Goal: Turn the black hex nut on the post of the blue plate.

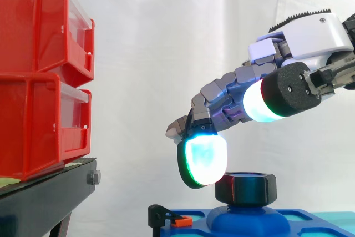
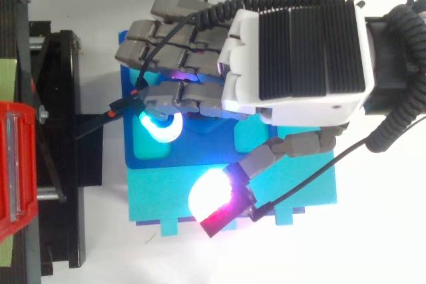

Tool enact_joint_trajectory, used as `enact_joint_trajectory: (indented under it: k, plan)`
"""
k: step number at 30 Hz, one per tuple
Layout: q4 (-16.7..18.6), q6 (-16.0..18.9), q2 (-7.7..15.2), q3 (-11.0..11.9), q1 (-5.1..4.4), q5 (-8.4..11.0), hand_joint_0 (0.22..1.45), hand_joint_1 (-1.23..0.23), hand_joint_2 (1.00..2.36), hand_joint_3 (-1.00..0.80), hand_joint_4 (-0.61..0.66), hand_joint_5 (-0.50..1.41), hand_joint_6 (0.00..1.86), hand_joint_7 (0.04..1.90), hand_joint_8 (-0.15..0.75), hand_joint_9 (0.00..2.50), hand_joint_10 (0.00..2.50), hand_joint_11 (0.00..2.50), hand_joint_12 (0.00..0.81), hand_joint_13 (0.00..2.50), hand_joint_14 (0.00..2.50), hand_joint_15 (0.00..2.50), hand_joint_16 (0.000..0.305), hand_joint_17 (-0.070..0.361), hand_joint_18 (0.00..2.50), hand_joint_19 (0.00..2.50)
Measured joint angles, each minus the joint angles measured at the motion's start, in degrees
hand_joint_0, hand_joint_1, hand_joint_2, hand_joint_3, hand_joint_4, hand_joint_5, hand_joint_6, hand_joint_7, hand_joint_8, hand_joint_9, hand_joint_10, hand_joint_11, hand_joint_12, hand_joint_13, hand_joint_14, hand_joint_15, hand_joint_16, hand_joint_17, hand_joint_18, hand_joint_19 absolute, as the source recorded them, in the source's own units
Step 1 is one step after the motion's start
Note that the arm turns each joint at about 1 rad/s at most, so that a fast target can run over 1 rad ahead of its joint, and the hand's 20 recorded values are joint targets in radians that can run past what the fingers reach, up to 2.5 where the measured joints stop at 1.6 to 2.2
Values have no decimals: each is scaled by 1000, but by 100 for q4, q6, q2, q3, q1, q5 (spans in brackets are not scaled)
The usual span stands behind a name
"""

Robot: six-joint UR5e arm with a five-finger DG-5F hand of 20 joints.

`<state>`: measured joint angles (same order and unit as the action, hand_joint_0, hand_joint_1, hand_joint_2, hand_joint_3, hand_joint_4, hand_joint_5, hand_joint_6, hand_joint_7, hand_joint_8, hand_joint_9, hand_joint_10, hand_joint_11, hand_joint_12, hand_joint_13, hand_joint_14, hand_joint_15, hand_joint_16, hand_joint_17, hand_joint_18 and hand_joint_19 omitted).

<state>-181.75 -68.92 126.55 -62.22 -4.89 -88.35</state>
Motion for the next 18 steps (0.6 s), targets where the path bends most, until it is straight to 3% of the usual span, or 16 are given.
enact_joint_trajectory:
  k: [8, 18]
  plan:
    - [46, 10, 4, -11, -10, -5, 470, -320, 1000, -500, 197, -214, 501, 1111, 234, 117, 0, 35, 367, 112, 0, 40, 58, 129, 0, 85]
    - [447, 73, 155, -45, -18, -30, 470, -321, 1000, -500, 200, -215, 501, 1110, 233, 115, 0, 31, 367, 111, 0, 39, 58, 129, 0, 86]
